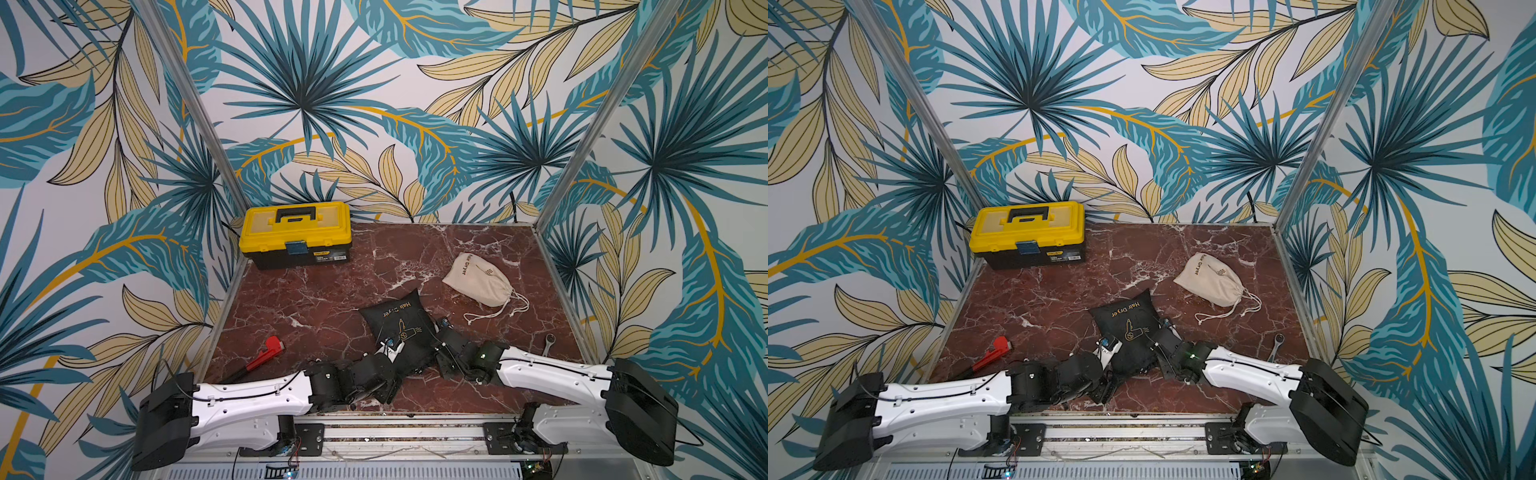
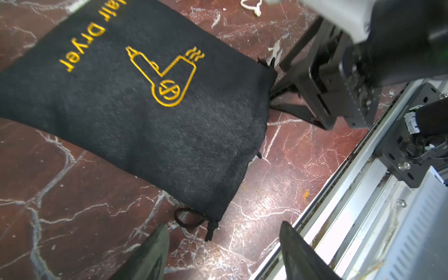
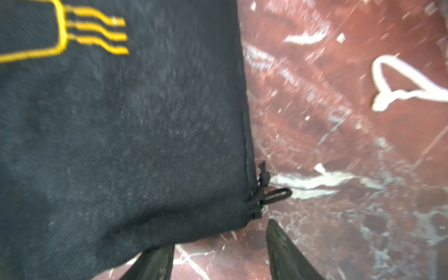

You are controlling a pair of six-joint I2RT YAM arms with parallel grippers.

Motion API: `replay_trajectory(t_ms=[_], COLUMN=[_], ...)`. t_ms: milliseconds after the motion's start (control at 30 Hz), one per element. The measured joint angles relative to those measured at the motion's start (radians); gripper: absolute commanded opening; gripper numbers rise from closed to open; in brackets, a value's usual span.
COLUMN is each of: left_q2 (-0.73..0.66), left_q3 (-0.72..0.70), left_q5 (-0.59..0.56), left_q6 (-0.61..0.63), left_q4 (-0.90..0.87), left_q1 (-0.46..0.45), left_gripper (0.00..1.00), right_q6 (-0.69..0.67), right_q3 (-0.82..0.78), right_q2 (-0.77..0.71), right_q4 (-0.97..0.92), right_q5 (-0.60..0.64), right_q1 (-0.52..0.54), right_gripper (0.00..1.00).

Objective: Pack away hair dryers
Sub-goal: Pick up the drawstring bag from the center of the board.

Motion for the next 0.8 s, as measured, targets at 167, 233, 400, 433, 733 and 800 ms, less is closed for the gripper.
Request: replay_trajectory(t_ms=[167,233,400,433,733,800], left_q2=[0.038,0.046,0.048,0.047,-0.013,-0.023], left_q3=[0.000,0.000,0.000,0.000,-0.027,-0.031], left_q5=[-0.013,-0.018,-0.029,-0.032,-0.043,-0.045], left_q6=[-0.024,-0.031,-0.039,-0.040,-0.058,-0.059], left_q4=[0.005,0.010,0.026,0.026,0.046,0.050], left_q1=[-0.020,-0.025,-0.029,-0.029,-0.029,-0.029], left_gripper=[0.73,0.73,0.73,0.73,0.73,0.73], right_q6=[-0.005,-0.011,-0.029,-0.034,-0.043,-0.042], right_q3=[0.002,0.002,0.017,0.024,0.033,0.033], right_q2=[0.002,0.010,0.046,0.064,0.151,0.156], right_q4=[0.000,0.001,0.027,0.037,0.168,0.187], right_q5=[0.039,0.049,0.082,0.092,0.150,0.157], right_q1=[0.009,0.011,0.013,0.013,0.013,0.013], right_gripper=[0.61,0.63,0.63,0.63,0.37,0.30])
